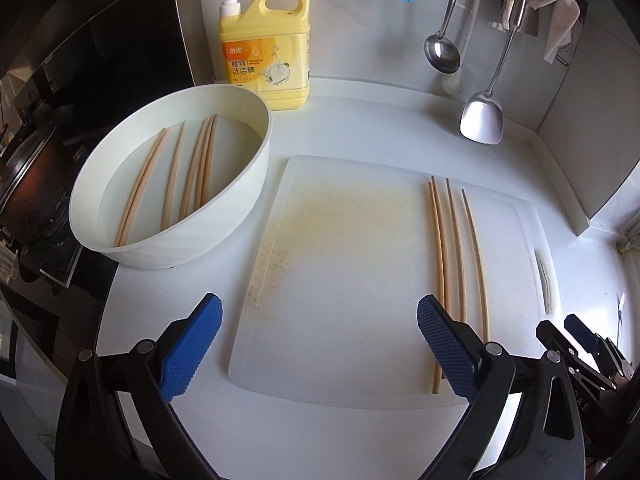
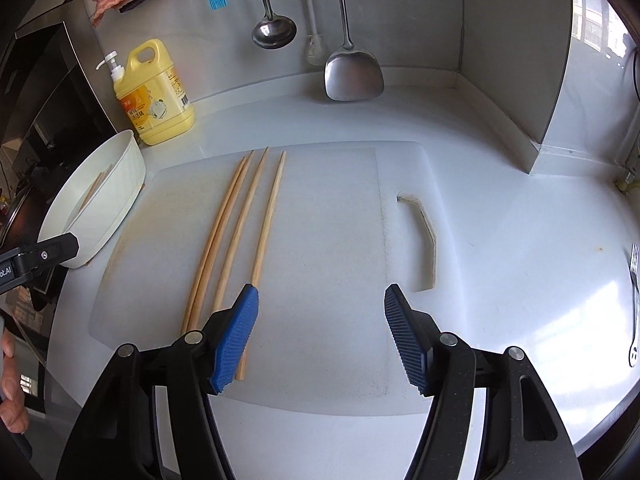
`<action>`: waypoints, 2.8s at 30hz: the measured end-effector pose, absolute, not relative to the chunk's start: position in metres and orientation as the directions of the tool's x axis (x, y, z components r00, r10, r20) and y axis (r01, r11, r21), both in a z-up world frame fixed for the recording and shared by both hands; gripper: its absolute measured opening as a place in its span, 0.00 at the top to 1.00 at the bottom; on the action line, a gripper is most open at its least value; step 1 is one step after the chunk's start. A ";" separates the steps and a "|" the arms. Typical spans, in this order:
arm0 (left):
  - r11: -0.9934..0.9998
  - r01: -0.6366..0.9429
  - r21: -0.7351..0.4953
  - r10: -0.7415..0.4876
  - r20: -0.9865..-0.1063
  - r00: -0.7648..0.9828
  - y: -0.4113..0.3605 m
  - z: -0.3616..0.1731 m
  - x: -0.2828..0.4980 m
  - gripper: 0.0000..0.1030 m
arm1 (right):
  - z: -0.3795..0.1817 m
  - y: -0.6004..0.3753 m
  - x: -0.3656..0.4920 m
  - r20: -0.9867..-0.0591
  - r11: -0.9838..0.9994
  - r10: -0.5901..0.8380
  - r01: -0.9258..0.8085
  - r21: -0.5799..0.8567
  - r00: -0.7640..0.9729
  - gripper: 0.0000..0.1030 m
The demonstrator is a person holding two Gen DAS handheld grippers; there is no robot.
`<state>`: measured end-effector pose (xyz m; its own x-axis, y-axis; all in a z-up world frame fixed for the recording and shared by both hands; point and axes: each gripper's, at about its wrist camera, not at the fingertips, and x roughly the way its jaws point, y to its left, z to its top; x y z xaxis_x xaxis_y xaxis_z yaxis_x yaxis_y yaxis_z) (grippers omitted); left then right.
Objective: Organize utensils
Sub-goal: 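Move both open tools back over the chopsticks on the cutting board, then close the left tool on a chopstick while the right tool grasps another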
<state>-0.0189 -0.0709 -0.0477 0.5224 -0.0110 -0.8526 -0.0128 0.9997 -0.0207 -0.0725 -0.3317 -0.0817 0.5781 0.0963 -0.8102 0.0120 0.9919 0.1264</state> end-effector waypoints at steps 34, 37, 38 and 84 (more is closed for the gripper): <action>0.999 0.049 0.001 -0.025 -0.851 0.525 -0.104 -0.102 0.011 0.06 | -0.127 -0.302 -0.019 -0.796 0.999 0.020 -0.052 -0.015 0.605 0.40; 0.998 0.055 0.001 -0.028 -0.854 0.519 -0.110 -0.108 0.015 0.06 | -0.127 -0.312 -0.019 -0.795 0.999 0.013 -0.041 -0.015 0.606 0.40; 0.998 0.057 0.001 -0.029 -0.855 0.517 -0.112 -0.110 0.017 0.06 | -0.127 -0.313 -0.019 -0.795 0.999 0.009 -0.039 -0.018 0.607 0.40; 1.000 0.021 -0.005 -0.016 -0.845 0.535 -0.134 -0.136 0.039 0.21 | -0.128 -0.304 0.004 -0.787 0.986 0.090 -0.167 -0.017 0.610 0.53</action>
<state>0.0395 -0.1342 -0.1361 0.5346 -0.0158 -0.8450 0.0212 0.9998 -0.0052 0.0037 -0.3043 -0.1281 0.6101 0.0898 -0.7872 -0.1666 0.9859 -0.0167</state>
